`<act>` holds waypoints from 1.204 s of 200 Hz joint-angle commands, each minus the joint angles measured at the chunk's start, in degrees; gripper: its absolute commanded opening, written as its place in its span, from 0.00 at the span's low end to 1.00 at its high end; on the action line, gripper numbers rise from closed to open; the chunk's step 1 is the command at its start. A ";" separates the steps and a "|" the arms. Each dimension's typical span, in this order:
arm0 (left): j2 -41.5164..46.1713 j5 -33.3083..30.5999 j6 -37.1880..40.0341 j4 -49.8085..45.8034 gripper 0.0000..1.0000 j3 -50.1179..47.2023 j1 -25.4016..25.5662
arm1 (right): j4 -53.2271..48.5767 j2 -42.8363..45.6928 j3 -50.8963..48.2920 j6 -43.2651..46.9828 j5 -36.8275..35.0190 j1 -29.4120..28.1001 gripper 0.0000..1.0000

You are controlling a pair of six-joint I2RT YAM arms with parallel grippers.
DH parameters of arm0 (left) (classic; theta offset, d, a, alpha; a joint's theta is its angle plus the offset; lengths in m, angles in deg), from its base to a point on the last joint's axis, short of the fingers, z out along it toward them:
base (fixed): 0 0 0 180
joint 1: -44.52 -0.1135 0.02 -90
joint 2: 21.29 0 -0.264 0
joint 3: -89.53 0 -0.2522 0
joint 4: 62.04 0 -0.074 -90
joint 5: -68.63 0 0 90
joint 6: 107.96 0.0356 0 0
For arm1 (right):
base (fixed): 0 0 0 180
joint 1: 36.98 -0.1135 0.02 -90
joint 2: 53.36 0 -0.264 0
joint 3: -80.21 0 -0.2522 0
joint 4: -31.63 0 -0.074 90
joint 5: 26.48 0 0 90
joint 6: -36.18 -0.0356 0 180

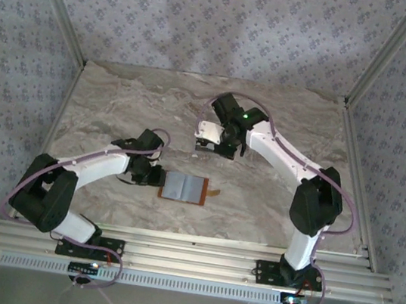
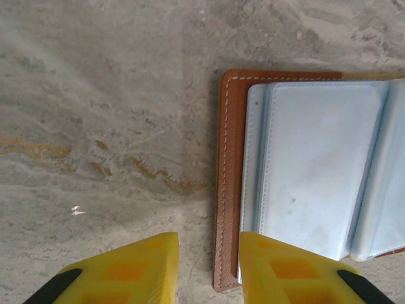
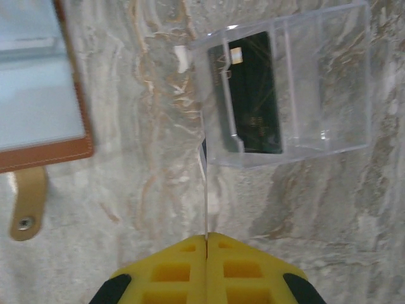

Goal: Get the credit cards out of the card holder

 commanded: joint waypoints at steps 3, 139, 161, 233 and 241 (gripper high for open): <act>2.49 -1.15 -0.25 -0.39 0.31 -0.36 -0.47 | -3.48 -4.61 6.98 8.07 -0.11 0.98 0.00; 2.84 -1.29 -1.05 -1.37 0.31 -0.95 -0.72 | -10.30 -24.75 30.76 15.94 2.08 3.07 0.00; 3.17 -1.43 -1.04 -1.51 0.31 -1.31 -0.73 | -10.53 -26.63 30.99 16.09 2.02 3.45 0.00; 3.74 -1.37 -0.60 -2.56 0.32 -1.07 -0.73 | -6.85 -28.88 30.45 16.45 1.38 3.81 0.11; 4.03 -1.52 -0.52 -2.65 0.32 -1.12 -0.73 | -5.15 -28.81 30.17 16.32 0.22 3.90 0.17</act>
